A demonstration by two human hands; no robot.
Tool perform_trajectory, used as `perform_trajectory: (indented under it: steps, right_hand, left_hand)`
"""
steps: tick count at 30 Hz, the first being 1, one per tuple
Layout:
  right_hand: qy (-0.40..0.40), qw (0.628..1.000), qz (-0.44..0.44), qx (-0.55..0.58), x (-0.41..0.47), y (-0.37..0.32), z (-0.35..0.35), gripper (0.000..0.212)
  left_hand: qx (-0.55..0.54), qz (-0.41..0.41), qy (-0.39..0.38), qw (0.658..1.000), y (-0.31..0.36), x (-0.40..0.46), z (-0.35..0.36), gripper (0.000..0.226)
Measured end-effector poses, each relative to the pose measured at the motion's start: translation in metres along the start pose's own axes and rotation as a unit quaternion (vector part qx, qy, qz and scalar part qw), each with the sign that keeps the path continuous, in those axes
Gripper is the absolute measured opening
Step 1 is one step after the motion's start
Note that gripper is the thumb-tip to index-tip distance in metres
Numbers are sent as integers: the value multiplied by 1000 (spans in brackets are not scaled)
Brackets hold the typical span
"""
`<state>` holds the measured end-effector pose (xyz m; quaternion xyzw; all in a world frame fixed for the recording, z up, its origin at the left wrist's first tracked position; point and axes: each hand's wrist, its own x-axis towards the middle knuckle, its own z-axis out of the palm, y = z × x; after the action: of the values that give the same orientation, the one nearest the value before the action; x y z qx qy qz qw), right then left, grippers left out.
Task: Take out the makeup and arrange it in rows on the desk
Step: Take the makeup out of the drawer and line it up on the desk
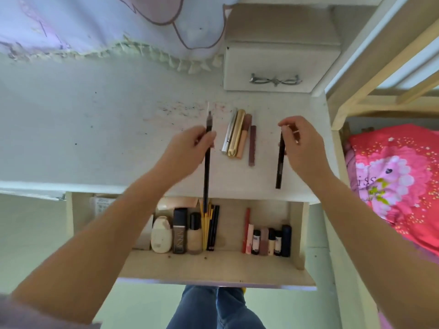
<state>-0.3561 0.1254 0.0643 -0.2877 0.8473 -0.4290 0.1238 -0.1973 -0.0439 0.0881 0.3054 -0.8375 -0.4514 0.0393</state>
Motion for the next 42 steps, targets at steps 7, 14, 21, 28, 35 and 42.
perform_trajectory:
  steps: [7, 14, 21, 28, 35, 42]
  right_hand:
    - [-21, 989, 101, -109, 67, 17, 34, 23]
    - [-14, 992, 92, -84, 63, 15, 35, 23]
    - [-38, 998, -36, -21, -67, 9, 24, 19]
    - [-227, 950, 76, -198, -162, 96, 73, 24]
    - [-203, 933, 28, -295, -135, 123, 103, 37]
    - [-197, 931, -7, -307, -136, 124, 105, 29]
  left_hand:
    - [125, -63, -2, 990, -16, 114, 13, 37]
    - [79, -104, -8, 991, -12, 108, 22, 34]
    - [-67, -26, -1, 997, -35, -23, 32, 25]
    - [94, -95, -105, 986, -114, -117, 120, 19]
    - [355, 39, -52, 933, -147, -83, 154, 53]
    - [419, 85, -44, 903, -151, -80, 158, 56]
